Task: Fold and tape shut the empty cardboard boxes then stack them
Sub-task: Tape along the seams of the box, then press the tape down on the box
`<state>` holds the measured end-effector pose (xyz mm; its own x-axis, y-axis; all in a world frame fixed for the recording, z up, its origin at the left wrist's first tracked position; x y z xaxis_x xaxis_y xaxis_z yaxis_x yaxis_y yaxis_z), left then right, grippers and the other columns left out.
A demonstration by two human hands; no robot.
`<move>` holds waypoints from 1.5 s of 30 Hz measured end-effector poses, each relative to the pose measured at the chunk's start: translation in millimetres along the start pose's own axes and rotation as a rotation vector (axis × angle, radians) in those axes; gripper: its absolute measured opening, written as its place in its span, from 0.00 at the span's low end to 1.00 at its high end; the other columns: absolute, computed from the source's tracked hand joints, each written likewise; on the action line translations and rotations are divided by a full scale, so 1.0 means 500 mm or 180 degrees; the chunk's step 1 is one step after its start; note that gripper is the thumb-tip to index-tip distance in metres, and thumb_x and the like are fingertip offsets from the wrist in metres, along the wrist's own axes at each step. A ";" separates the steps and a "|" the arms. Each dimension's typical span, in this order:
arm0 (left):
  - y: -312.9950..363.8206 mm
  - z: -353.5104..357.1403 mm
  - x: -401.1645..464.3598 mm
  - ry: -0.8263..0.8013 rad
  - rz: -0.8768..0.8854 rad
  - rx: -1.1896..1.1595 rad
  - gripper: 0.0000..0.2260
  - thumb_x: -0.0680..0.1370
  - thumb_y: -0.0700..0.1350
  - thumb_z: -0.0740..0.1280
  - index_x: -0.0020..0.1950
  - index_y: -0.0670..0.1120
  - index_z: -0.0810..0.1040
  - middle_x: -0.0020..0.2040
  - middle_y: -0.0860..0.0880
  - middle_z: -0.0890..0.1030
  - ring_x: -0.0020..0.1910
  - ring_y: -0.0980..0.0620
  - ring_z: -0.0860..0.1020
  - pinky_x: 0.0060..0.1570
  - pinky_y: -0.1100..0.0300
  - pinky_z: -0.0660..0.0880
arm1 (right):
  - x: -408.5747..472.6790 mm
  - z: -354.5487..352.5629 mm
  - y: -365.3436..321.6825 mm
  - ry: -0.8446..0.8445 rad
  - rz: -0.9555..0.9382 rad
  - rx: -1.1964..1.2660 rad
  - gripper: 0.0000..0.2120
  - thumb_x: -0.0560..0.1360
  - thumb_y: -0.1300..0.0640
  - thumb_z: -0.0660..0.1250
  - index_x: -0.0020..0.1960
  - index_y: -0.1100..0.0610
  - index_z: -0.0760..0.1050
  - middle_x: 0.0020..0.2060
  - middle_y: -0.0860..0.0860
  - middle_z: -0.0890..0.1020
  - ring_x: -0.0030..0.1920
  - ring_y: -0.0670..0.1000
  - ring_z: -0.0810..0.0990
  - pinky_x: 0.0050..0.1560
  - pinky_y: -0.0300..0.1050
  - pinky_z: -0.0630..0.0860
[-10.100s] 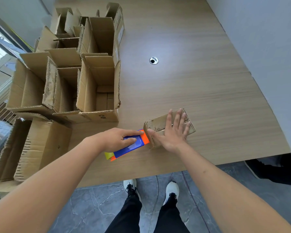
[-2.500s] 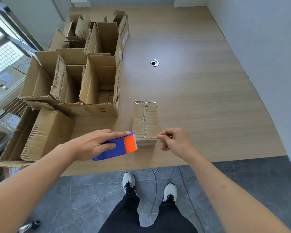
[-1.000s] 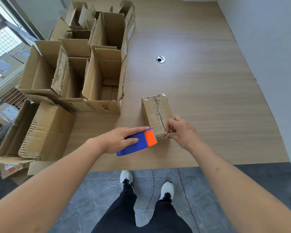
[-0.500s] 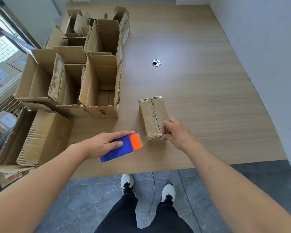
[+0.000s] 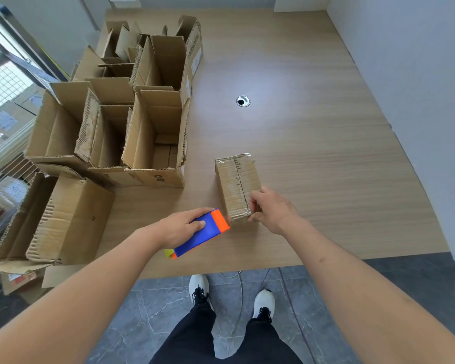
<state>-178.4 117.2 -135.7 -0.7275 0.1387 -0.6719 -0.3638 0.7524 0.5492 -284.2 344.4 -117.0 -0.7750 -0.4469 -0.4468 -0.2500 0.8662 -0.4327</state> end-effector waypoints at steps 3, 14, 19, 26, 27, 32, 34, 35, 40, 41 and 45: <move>0.012 0.002 0.012 0.0032 -0.0100 0.0066 0.20 0.86 0.52 0.55 0.77 0.67 0.62 0.66 0.55 0.74 0.60 0.50 0.72 0.57 0.53 0.65 | 0.005 0.000 -0.005 -0.0071 -0.0016 -0.0182 0.14 0.72 0.49 0.78 0.45 0.48 0.72 0.49 0.44 0.73 0.49 0.50 0.76 0.48 0.48 0.74; 0.015 -0.010 0.031 -0.0215 -0.0327 0.0054 0.20 0.86 0.53 0.56 0.79 0.60 0.62 0.70 0.50 0.73 0.61 0.49 0.73 0.63 0.51 0.69 | 0.004 0.014 -0.041 -0.0210 0.0157 -0.1020 0.41 0.63 0.19 0.66 0.60 0.50 0.69 0.58 0.52 0.72 0.61 0.58 0.77 0.52 0.55 0.75; -0.056 0.011 0.027 -0.0281 -0.0505 -0.0163 0.20 0.86 0.48 0.57 0.78 0.55 0.67 0.65 0.52 0.75 0.61 0.50 0.74 0.61 0.54 0.69 | 0.004 0.015 -0.037 -0.0137 0.0129 -0.1056 0.41 0.63 0.18 0.64 0.60 0.49 0.69 0.59 0.52 0.72 0.60 0.57 0.77 0.47 0.53 0.71; -0.056 -0.009 0.027 0.0492 -0.0129 -0.0035 0.23 0.83 0.52 0.61 0.76 0.70 0.60 0.55 0.54 0.81 0.49 0.52 0.78 0.48 0.57 0.73 | 0.003 0.016 -0.054 0.0075 0.0258 -0.1116 0.44 0.62 0.17 0.61 0.62 0.51 0.72 0.58 0.53 0.74 0.58 0.57 0.78 0.50 0.53 0.74; -0.050 -0.011 0.029 0.0579 -0.0099 0.0122 0.25 0.83 0.53 0.62 0.76 0.71 0.59 0.51 0.51 0.80 0.46 0.51 0.78 0.45 0.56 0.73 | 0.003 0.018 -0.057 0.0153 0.0293 -0.1163 0.43 0.63 0.18 0.61 0.62 0.51 0.72 0.58 0.53 0.74 0.58 0.57 0.78 0.48 0.52 0.73; -0.063 0.005 0.047 0.0991 -0.0236 0.0839 0.36 0.79 0.59 0.67 0.79 0.72 0.47 0.44 0.47 0.71 0.43 0.45 0.75 0.45 0.53 0.75 | -0.001 0.039 -0.070 0.0740 0.0404 -0.1288 0.37 0.64 0.24 0.64 0.56 0.54 0.70 0.53 0.53 0.73 0.52 0.56 0.77 0.47 0.50 0.71; -0.067 0.019 0.052 0.1071 -0.0298 0.0914 0.39 0.77 0.60 0.70 0.79 0.71 0.47 0.45 0.47 0.70 0.46 0.42 0.76 0.47 0.51 0.77 | -0.003 0.048 -0.066 0.0945 0.0284 -0.1307 0.37 0.64 0.23 0.64 0.54 0.54 0.69 0.52 0.52 0.72 0.50 0.56 0.77 0.46 0.50 0.71; -0.067 0.025 0.054 0.1081 -0.0331 0.0912 0.41 0.77 0.60 0.71 0.79 0.71 0.47 0.46 0.46 0.70 0.48 0.41 0.76 0.49 0.50 0.77 | -0.004 0.050 -0.061 0.1023 0.0193 -0.1311 0.37 0.63 0.22 0.64 0.53 0.54 0.69 0.51 0.52 0.72 0.48 0.55 0.77 0.45 0.50 0.71; -0.057 0.035 0.064 0.1108 -0.0418 0.0846 0.45 0.74 0.61 0.74 0.80 0.69 0.45 0.52 0.45 0.71 0.55 0.41 0.75 0.53 0.49 0.77 | -0.008 0.053 -0.038 0.1237 -0.0140 -0.1360 0.42 0.62 0.16 0.56 0.49 0.55 0.71 0.46 0.52 0.73 0.41 0.54 0.76 0.36 0.48 0.71; -0.054 0.031 0.062 0.1112 -0.0435 0.0851 0.45 0.74 0.63 0.73 0.80 0.69 0.45 0.53 0.45 0.72 0.55 0.41 0.75 0.53 0.48 0.77 | -0.009 0.054 -0.037 0.1252 -0.0169 -0.1347 0.42 0.61 0.16 0.55 0.48 0.55 0.71 0.46 0.52 0.73 0.40 0.54 0.76 0.35 0.48 0.71; -0.025 -0.003 0.047 0.1507 -0.0530 0.1224 0.36 0.77 0.65 0.67 0.81 0.63 0.54 0.55 0.42 0.73 0.55 0.40 0.75 0.53 0.49 0.77 | -0.007 0.050 -0.035 0.1196 -0.0271 -0.1298 0.41 0.61 0.18 0.58 0.48 0.56 0.71 0.45 0.53 0.73 0.37 0.55 0.76 0.33 0.48 0.69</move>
<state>-192.0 110.2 -157.6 -0.8897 -0.2339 -0.3920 -0.3232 0.9292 0.1791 -262.5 325.3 -127.2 -0.8772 -0.4732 -0.0814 -0.4671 0.8802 -0.0839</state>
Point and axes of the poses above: each hand's wrist, its own x-axis towards the middle knuckle, its own z-axis out of the palm, y = z × x, the point moved 6 cm from there along x, towards the middle knuckle
